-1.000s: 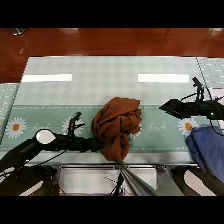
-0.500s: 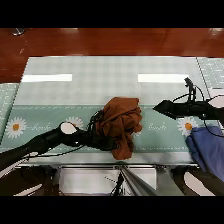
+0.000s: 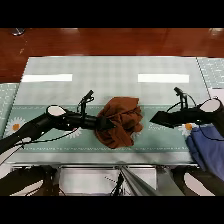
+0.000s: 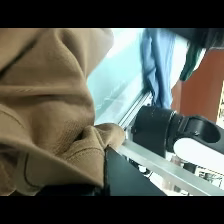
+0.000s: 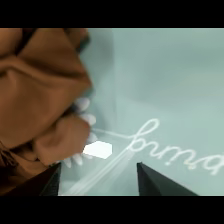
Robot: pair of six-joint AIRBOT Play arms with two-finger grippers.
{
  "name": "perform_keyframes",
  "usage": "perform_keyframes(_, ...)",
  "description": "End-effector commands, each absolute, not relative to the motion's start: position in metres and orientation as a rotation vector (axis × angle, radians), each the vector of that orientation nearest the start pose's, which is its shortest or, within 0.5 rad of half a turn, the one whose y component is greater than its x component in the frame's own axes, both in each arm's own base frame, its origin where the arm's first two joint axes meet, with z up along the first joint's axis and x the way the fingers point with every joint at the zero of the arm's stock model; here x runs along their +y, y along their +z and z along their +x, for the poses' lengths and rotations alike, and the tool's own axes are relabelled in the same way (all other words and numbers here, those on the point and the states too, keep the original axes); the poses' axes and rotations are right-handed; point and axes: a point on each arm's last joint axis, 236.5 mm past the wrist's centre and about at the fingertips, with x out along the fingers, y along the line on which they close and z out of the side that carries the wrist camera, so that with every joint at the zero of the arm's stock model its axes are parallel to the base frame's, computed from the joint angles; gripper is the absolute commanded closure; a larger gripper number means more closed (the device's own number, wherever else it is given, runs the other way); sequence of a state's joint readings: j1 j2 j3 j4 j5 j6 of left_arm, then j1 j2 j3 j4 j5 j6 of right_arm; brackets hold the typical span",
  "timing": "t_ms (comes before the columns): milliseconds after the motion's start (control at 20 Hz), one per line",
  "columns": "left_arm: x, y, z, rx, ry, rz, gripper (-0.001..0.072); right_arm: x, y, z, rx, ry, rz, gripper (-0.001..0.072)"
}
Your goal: Fold the shirts.
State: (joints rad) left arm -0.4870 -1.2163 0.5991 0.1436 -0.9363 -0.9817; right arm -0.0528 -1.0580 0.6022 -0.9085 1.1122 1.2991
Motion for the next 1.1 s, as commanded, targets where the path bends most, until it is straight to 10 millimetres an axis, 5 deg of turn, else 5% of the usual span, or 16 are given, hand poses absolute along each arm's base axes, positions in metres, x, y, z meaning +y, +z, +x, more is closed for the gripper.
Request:
perform_keyframes(0, -0.322, 0.003, 0.224, 1.300, -0.957, -0.776, 0.0691, 0.147, -0.073, 0.235, 1.491, 0.457, 0.454, 0.0147)
perform_keyframes(400, -0.322, 0.003, 0.224, 1.300, -0.956, -0.776, 0.0690, 0.208, -0.099, 0.244, 1.495, 0.525, 0.564, 0.0168)
perform_keyframes(500, -0.322, 0.003, 0.224, 1.300, -0.957, -0.776, 0.0690, 0.212, -0.101, 0.250, 1.478, 0.512, 0.582, 0.0330)
perform_keyframes(550, -0.322, 0.003, 0.224, 1.299, -0.957, -0.776, 0.0690, 0.213, -0.099, 0.253, 1.465, 0.520, 0.586, 0.0576)
perform_keyframes(600, -0.322, 0.004, 0.225, 1.289, -0.961, -0.773, 0.0690, 0.216, -0.094, 0.252, 1.462, 0.563, 0.562, 0.0685)
perform_keyframes(700, -0.319, 0.026, 0.237, 1.228, -0.991, -0.778, 0.0690, 0.214, -0.065, 0.263, 1.436, 0.639, 0.489, 0.0685)
perform_keyframes(850, -0.300, 0.133, 0.296, 0.927, -1.063, -0.766, 0.0691, 0.181, 0.051, 0.345, 1.137, 0.600, 0.395, 0.0686)
perform_keyframes(950, -0.270, 0.242, 0.345, 0.630, -1.038, -0.742, 0.0691, 0.148, 0.182, 0.396, 0.832, 0.550, 0.340, 0.0687)
perform_keyframes(1050, -0.236, 0.358, 0.361, 0.344, -1.031, -0.679, 0.0691, 0.128, 0.311, 0.400, 0.568, 0.549, 0.263, 0.0686)
